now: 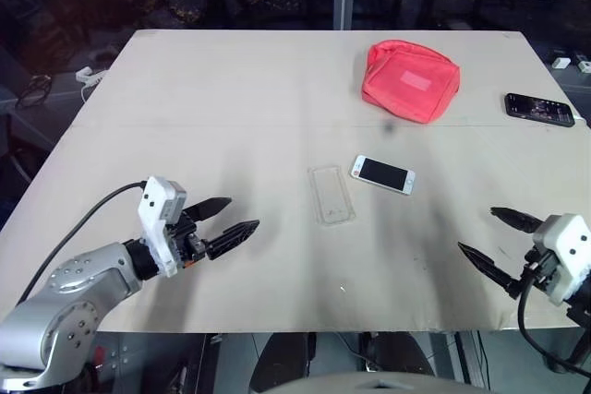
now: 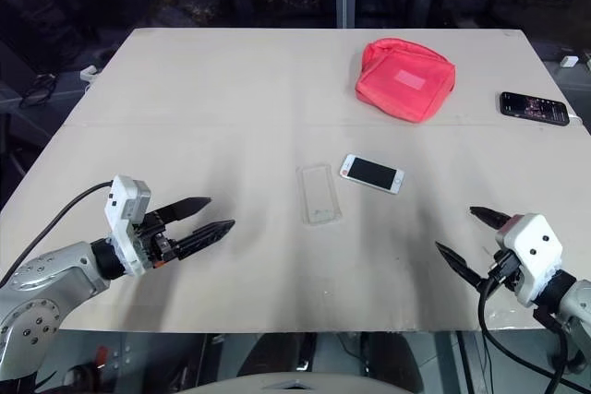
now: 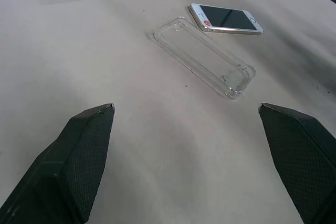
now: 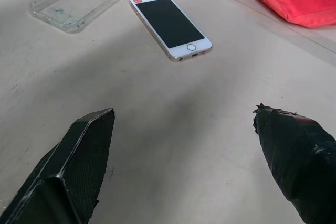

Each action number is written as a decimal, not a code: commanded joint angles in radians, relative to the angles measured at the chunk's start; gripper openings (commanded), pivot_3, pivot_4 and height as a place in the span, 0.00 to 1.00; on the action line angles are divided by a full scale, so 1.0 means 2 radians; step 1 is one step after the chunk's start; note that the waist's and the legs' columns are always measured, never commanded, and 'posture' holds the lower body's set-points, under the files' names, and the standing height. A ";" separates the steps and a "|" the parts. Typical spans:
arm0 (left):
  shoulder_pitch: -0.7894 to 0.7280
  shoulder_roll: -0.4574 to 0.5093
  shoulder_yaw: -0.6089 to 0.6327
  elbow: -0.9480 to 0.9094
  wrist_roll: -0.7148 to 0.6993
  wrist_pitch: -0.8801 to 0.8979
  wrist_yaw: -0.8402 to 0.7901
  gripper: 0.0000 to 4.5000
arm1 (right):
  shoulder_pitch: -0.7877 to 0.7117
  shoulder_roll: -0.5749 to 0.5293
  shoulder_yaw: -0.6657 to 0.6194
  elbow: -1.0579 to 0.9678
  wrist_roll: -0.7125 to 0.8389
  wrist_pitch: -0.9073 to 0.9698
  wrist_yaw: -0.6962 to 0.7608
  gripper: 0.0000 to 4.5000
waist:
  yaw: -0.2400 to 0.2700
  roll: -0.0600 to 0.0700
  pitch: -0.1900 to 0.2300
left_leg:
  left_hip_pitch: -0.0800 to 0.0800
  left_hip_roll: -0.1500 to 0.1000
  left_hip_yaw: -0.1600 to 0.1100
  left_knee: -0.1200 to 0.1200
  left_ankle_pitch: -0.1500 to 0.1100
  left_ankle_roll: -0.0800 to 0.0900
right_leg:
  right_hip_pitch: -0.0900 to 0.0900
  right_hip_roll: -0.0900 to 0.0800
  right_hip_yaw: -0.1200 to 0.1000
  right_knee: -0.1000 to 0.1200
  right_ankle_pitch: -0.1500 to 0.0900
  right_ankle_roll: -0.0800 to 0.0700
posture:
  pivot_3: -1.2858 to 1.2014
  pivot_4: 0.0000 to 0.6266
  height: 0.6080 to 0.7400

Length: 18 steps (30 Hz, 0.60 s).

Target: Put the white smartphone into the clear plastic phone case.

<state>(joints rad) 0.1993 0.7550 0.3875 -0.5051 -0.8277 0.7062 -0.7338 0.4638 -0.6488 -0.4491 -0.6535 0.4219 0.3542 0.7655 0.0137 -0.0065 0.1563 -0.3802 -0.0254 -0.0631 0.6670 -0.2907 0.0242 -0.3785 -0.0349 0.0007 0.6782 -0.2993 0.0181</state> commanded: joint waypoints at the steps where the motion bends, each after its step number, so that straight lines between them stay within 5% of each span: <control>1: -0.013 0.006 0.009 -0.012 -0.005 -0.002 0.000 1.00 | 0.000 -0.001 0.004 -0.021 0.005 -0.006 0.000 1.00 | 0.000 0.000 0.000 | 0.000 0.000 0.000 0.000 0.000 0.000 | 0.000 0.000 0.000 0.000 0.000 0.000 | 0.52 0.24 1.00; 18: -0.090 0.039 -0.064 0.032 0.060 -0.061 -0.103 1.00 | -0.056 -0.003 0.100 -0.087 0.000 0.064 -0.063 1.00 | 0.000 0.000 0.000 | 0.000 0.000 0.000 0.000 0.001 -0.002 | 0.000 0.000 0.000 0.000 0.000 0.000 | 0.52 0.24 1.00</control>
<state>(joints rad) 0.0338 0.8180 0.2592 -0.4493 -0.7260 0.6201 -0.9089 0.3570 -0.6547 -0.2478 -0.7789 0.4115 0.4788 0.6472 0.0128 -0.0064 0.1564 -0.3804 -0.0259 -0.0630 0.6670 -0.2883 0.0201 -0.3788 -0.0347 0.0006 0.6782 -0.2993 0.0182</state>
